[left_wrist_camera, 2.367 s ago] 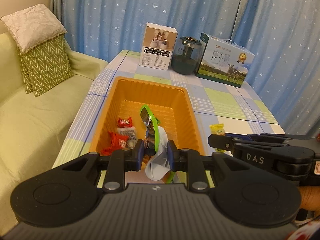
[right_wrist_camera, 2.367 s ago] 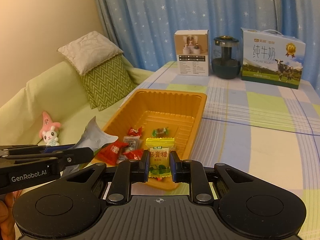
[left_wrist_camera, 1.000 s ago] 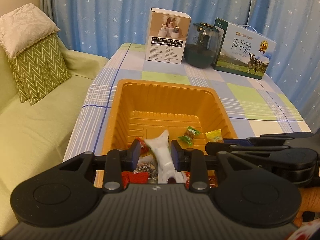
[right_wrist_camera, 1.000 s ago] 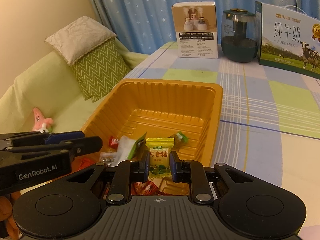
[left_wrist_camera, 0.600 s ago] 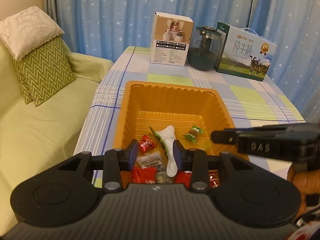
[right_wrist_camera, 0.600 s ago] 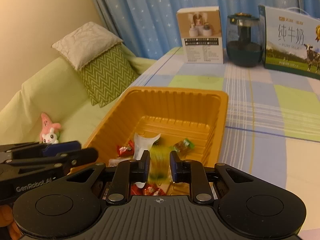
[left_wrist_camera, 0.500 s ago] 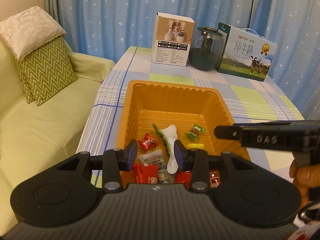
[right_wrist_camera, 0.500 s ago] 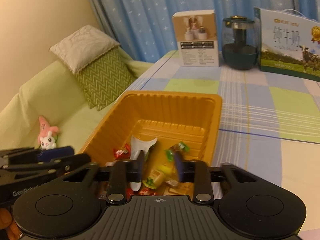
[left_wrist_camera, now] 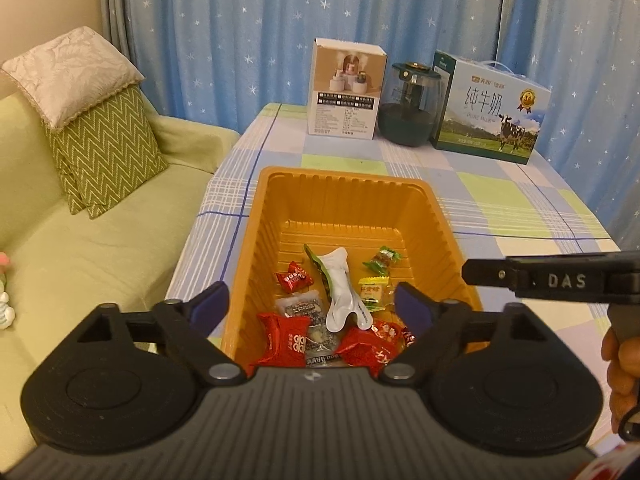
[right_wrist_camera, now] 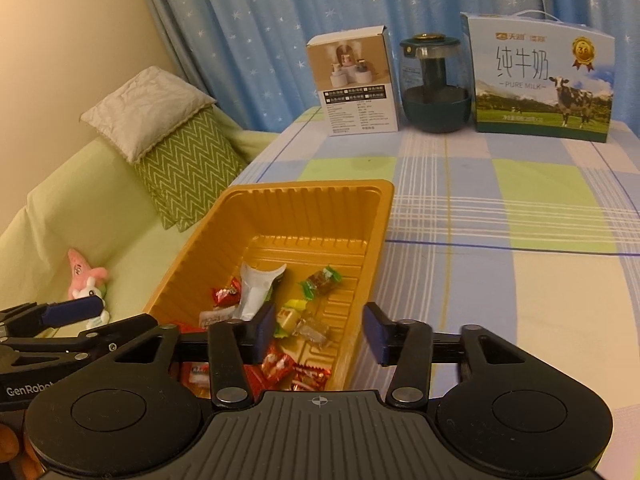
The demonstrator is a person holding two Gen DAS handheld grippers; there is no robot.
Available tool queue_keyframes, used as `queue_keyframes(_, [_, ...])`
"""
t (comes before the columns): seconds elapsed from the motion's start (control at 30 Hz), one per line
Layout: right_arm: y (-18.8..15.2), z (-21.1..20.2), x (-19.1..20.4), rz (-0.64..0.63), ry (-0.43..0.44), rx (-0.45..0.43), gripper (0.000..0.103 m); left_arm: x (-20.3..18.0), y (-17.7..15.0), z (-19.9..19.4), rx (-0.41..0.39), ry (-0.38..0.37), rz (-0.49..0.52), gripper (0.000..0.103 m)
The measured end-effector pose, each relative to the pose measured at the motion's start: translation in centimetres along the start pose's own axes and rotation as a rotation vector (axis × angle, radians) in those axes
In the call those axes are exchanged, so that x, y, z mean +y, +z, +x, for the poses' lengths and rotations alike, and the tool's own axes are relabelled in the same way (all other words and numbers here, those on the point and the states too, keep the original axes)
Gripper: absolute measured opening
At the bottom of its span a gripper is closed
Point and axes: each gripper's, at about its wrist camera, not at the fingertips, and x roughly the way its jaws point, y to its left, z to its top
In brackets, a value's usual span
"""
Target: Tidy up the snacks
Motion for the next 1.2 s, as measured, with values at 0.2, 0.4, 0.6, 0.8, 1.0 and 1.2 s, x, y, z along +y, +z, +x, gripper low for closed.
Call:
queue_keyframes(0.2, [-0.4, -2.4, 0.1, -0.008, 0.01, -0.012, 0.078, -1.0, 0.5, -2.3, -0.025, 0.014, 0.005, 0.098])
queue_keyframes(0.4, [-0.5, -5.6, 0.0, -0.013, 0.0, -0.04, 0.098, -1.9, 0.8, -5.1, -0.06, 0.044, 0.006, 0.103])
queue_keyframes(0.6, [-0.8, -8.4, -0.2, -0.028, -0.027, -0.042, 0.099, -2.9, 0.6, -7.6, -0.075, 0.063, -0.002, 0.103])
queue_keyframes(0.8, [-2.5, -11.0, -0.6, -0.006, -0.066, -0.033, 0.1, -3.7, -0.7, -10.0, -0.046, 0.06, -0.003, 0.103])
queue_keyframes(1.0, [-4.8, -13.6, -0.1, 0.006, -0.09, -0.025, 0.1, -4.5, -2.3, -12.3, -0.015, 0.073, 0.006, 0.103])
queue_keyframes(1.2, [-7.4, -16.7, 1.1, 0.012, -0.106, -0.047, 0.1, -5.4, -4.6, -14.9, -0.011, 0.056, 0.003, 0.103])
